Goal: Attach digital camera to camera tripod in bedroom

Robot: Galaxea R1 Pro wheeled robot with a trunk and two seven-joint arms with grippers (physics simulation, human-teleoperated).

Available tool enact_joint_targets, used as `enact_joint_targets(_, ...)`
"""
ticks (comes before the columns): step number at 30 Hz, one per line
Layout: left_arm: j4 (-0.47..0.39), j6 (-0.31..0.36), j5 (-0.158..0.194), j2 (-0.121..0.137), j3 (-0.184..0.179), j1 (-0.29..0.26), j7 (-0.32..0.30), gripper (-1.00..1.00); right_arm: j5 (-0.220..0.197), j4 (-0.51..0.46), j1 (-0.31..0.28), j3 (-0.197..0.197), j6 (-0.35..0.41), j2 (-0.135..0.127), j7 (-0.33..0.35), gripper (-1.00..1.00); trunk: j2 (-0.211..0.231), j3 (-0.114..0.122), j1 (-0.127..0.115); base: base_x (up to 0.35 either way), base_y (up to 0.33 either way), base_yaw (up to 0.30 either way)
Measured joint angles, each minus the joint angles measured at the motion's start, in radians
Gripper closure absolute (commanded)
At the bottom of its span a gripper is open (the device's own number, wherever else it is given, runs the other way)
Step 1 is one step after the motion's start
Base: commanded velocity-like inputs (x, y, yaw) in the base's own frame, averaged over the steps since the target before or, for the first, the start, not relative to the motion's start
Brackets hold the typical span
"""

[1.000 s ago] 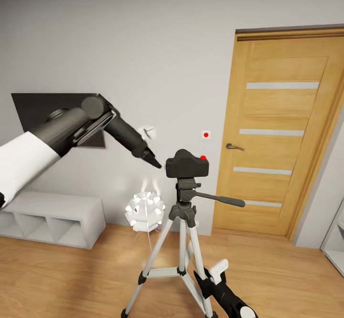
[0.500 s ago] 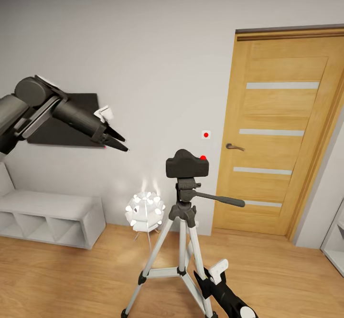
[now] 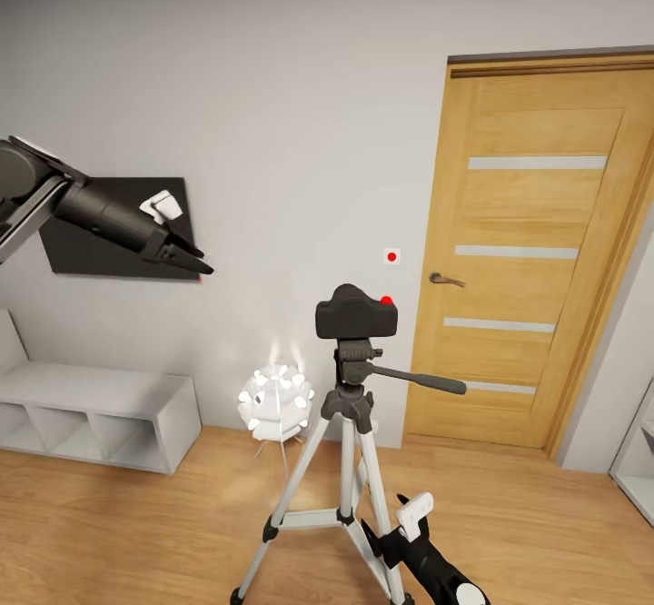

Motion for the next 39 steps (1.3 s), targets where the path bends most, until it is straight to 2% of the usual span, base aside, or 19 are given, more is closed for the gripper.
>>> enact_joint_targets(3,0.020,0.002,0.000,-0.007,-0.001,0.006,0.097,-1.00,0.000,0.000,0.000,0.002,-0.017,0.000,0.000,-1.00,0.000,0.000,0.000,0.000,0.000,0.000)
enact_joint_targets(5,0.046,0.003,0.002,-0.016,-0.001,0.009,0.141,-1.00,0.001,0.000,0.000,0.002,-0.032,0.000,0.000,-1.00,0.000,0.000,0.000,0.000,0.000,0.000)
enact_joint_targets(8,0.090,0.004,0.003,-0.032,-0.001,0.010,0.171,-1.00,0.001,0.000,0.000,0.002,-0.054,0.000,0.001,-1.00,0.000,0.000,0.000,0.000,0.000,0.000)
enact_joint_targets(9,0.122,0.004,0.003,-0.044,-0.001,0.011,0.181,-1.00,0.001,0.000,0.000,0.002,-0.068,0.000,0.001,-1.00,0.000,0.000,0.000,0.000,0.000,0.000)
enact_joint_targets(16,0.167,0.004,0.004,-0.063,-0.003,0.011,0.192,-1.00,0.002,0.010,0.001,0.001,-0.103,0.000,0.001,-1.00,0.000,0.000,0.000,-0.042,0.000,0.000)
enact_joint_targets(30,0.180,0.004,0.004,-0.066,-0.004,0.012,0.194,-1.00,0.003,0.027,0.002,0.000,-0.134,-0.001,0.000,-1.00,0.000,0.000,0.001,-0.294,0.000,0.000)
enact_joint_targets(39,0.256,0.004,0.004,-0.066,-0.005,0.015,0.194,-1.00,0.002,0.029,0.003,-0.001,-0.155,-0.001,-0.001,-1.00,0.000,0.000,0.000,-0.230,0.000,0.000)
